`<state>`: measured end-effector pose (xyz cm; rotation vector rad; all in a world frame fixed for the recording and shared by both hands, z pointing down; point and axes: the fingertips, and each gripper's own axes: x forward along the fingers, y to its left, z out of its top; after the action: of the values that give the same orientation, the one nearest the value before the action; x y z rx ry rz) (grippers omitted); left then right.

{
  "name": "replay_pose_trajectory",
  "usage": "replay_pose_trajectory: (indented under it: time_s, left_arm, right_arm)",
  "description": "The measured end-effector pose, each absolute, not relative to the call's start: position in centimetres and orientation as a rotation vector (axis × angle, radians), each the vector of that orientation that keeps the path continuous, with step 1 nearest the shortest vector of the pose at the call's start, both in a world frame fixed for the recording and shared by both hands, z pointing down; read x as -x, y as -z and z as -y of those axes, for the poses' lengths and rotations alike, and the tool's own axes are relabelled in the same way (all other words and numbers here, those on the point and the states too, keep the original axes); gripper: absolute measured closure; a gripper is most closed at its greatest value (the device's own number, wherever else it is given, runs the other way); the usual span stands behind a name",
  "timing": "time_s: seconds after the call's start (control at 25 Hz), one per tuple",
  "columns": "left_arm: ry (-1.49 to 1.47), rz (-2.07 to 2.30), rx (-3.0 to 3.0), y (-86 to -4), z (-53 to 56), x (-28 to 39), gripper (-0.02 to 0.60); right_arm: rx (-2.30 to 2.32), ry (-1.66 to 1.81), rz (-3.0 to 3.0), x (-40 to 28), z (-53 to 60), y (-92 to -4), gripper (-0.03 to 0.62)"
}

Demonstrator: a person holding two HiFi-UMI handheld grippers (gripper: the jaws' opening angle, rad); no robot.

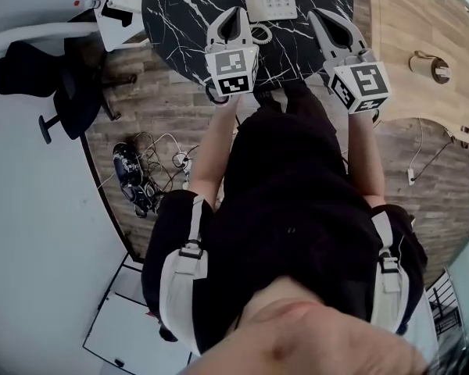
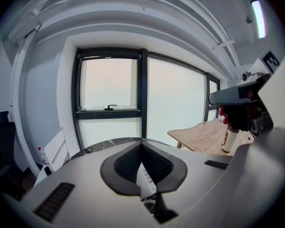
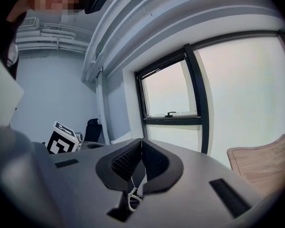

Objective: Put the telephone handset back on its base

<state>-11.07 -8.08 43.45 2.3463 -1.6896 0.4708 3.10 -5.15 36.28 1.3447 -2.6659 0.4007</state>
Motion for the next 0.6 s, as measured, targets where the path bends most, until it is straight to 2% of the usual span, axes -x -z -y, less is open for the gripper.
replay_pose_trajectory:
  time_s: [0.6]
  left_arm:
    - [-0.242, 1.617, -2.516, -34.9, 4.7, 13.8, 0.566]
  right_arm:
    - [-1.493, -0.314, 2.664, -1.7, 2.3, -33.9, 0.565]
